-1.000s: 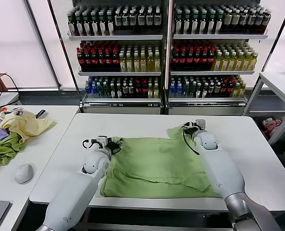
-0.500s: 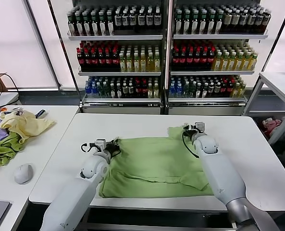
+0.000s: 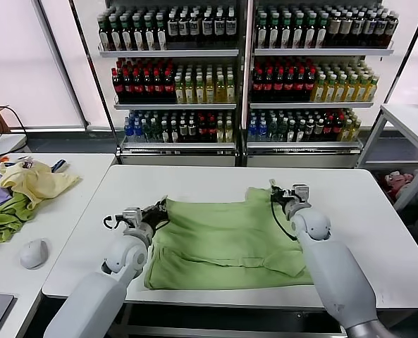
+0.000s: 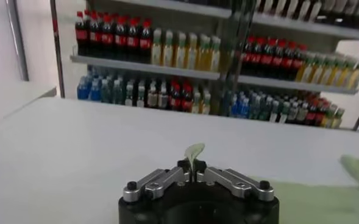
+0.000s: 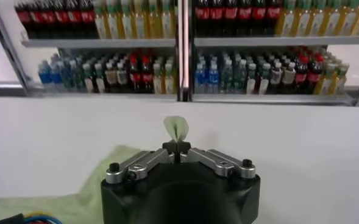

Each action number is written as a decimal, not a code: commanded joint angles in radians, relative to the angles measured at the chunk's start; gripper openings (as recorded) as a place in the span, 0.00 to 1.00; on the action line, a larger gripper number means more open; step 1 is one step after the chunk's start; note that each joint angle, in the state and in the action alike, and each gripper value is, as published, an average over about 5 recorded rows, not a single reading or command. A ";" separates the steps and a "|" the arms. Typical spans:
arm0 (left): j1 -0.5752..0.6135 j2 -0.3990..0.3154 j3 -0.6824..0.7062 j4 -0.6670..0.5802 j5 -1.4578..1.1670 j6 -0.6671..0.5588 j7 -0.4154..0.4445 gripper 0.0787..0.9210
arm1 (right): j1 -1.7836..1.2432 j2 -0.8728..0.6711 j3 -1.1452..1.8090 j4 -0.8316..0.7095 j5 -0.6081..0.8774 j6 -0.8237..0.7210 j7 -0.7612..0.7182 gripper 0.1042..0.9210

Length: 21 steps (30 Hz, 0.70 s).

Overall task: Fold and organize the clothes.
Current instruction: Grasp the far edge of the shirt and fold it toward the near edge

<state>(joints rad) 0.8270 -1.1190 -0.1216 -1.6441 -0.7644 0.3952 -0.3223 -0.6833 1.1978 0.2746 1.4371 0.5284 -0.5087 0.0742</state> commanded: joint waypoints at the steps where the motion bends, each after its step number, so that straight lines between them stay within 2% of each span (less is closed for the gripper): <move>1: 0.131 0.057 -0.046 -0.229 -0.052 -0.013 0.004 0.02 | -0.245 -0.076 0.153 0.344 0.063 -0.013 0.012 0.01; 13: 0.267 0.098 -0.056 -0.328 -0.038 0.046 0.029 0.02 | -0.525 -0.106 0.336 0.553 0.091 -0.040 0.033 0.01; 21: 0.309 0.114 -0.038 -0.323 0.069 0.100 0.056 0.02 | -0.649 -0.068 0.379 0.597 0.065 -0.040 0.045 0.01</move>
<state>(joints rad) 1.0567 -1.0236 -0.1618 -1.9140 -0.7814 0.4459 -0.2847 -1.1353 1.1256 0.5617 1.9064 0.5937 -0.5434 0.1120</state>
